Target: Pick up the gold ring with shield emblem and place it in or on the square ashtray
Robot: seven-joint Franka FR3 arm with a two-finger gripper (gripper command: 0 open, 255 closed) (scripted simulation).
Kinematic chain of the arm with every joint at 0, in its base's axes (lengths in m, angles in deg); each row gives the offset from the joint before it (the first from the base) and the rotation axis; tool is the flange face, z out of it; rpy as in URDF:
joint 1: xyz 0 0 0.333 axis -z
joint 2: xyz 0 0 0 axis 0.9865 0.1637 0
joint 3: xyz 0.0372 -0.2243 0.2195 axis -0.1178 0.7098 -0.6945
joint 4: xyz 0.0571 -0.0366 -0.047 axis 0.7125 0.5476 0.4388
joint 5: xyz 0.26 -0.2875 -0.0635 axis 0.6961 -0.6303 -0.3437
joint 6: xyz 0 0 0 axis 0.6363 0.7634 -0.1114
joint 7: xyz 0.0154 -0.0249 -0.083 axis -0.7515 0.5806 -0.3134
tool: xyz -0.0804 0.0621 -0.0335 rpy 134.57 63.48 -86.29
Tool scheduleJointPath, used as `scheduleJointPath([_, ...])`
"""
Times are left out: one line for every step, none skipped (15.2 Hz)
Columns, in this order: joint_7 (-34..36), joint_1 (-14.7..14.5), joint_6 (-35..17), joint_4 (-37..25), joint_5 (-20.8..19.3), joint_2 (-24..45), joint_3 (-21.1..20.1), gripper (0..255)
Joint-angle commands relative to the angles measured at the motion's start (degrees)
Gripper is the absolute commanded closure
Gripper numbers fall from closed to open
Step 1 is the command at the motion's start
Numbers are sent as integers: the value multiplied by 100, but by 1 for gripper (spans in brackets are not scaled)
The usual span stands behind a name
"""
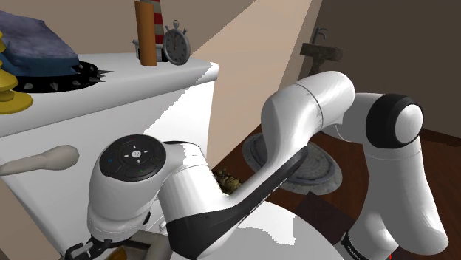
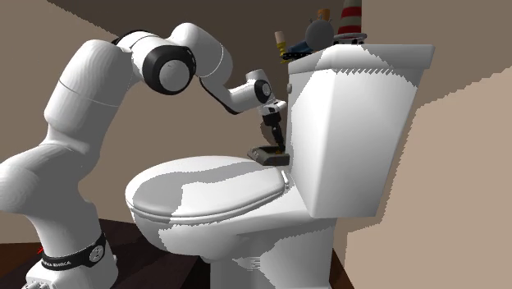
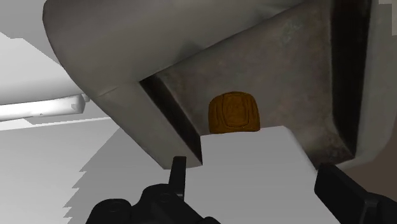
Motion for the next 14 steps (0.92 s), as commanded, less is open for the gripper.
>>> scheduleJointPath([2, 2, -6, -7, -4, 0, 4, 0])
scheduleJointPath([-11, -7, 14, -44, -2, 15, 5, 0])
scheduleJointPath([-51, 41, 95, 1, 94, -127, -68, 0])
scheduleJointPath([-94, 88, 179, 38, 192, -266, -140, 0])
scheduleJointPath([-138, 133, 266, 67, 292, -403, -211, 0])
scheduleJointPath([-175, 167, 336, 83, 371, -508, -266, 0])
scheduleJointPath([-175, 167, 336, 83, 371, -508, -266, 0])
scheduleJointPath([-175, 167, 336, 84, 371, -509, -265, 0])
scheduleJointPath([-175, 167, 336, 83, 371, -509, -265, 0])
scheduleJointPath([-175, 167, 336, 83, 371, -508, -265, 0])
scheduleJointPath([-175, 167, 336, 83, 371, -508, -265, 0])
scheduleJointPath([-175, 167, 336, 83, 371, -508, -265, 0])
scheduleJointPath([-175, 167, 336, 83, 371, -508, -265, 0])
scheduleJointPath([-175, 167, 336, 83, 371, -508, -265, 0])
